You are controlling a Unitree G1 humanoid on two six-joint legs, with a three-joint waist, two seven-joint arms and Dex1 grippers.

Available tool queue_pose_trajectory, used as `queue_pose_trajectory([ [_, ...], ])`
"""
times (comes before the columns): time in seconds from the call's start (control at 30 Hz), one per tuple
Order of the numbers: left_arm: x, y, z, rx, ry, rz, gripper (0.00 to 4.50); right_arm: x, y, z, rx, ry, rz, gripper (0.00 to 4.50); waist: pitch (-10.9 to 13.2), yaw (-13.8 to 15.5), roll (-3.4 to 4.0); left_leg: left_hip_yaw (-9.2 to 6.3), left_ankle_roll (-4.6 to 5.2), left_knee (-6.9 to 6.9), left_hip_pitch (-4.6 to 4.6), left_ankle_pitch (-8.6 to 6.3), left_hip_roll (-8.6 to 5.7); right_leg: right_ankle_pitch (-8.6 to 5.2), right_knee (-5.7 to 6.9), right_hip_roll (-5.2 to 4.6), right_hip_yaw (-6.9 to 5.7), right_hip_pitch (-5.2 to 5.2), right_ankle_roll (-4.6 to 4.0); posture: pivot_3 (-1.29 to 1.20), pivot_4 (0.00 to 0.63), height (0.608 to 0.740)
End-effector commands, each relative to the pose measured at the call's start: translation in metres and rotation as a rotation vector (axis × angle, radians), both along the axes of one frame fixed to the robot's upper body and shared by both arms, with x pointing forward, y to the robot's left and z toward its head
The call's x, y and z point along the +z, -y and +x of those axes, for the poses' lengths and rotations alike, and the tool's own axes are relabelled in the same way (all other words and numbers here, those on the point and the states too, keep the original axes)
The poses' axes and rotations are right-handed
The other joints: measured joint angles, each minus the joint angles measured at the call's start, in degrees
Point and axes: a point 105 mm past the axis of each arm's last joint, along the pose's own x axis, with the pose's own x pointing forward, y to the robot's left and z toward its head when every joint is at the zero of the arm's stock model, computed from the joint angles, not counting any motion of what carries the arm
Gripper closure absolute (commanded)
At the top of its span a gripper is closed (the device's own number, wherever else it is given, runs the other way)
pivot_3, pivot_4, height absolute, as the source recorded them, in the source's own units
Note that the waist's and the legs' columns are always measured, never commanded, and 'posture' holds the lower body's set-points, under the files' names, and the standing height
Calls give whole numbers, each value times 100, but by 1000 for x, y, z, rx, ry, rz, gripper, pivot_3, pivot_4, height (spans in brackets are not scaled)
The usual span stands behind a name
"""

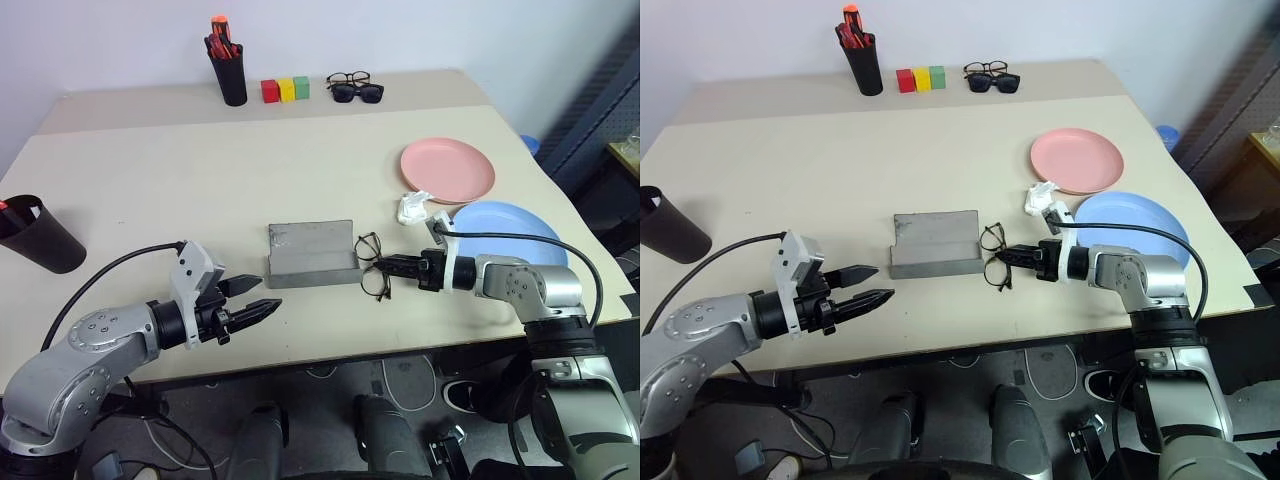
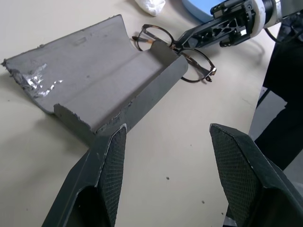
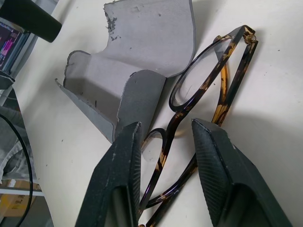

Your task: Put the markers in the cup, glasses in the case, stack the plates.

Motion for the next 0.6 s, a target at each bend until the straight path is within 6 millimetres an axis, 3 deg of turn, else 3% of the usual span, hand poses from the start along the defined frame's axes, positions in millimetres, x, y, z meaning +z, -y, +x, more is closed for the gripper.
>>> queue_pose_trajectory([
  [0.03, 9, 4, -3, -21, 48, -2, 1633, 10, -2, 3, 8, 45, 19, 2811, 0, 0, 0, 0, 0, 0, 0, 0, 0, 0, 0, 0, 0, 0, 0, 0, 150, 740],
  [0.17, 10, 5, -2, -19, 48, -5, 1633, 7, -6, 2, 14, 39, 23, 2811, 0, -1, 0, 0, 0, 0, 0, 0, 0, 0, 0, 0, 0, 0, 0, 0, 150, 740],
  [0.33, 9, 6, -3, -15, 44, -7, 1633, 7, -12, 4, 14, 44, 32, 4423, 0, -10, 0, 0, 0, -2, 0, 0, 0, 0, 0, 0, 1, -3, -1, 0, 150, 740],
  [0.6, 9, 7, -2, -8, 46, -13, 1633, 12, -8, 5, -1, 59, 31, 4423, 0, -2, -1, 0, 0, -2, 2, 0, 0, 1, 0, 1, 1, 0, -1, 0, 150, 740],
])
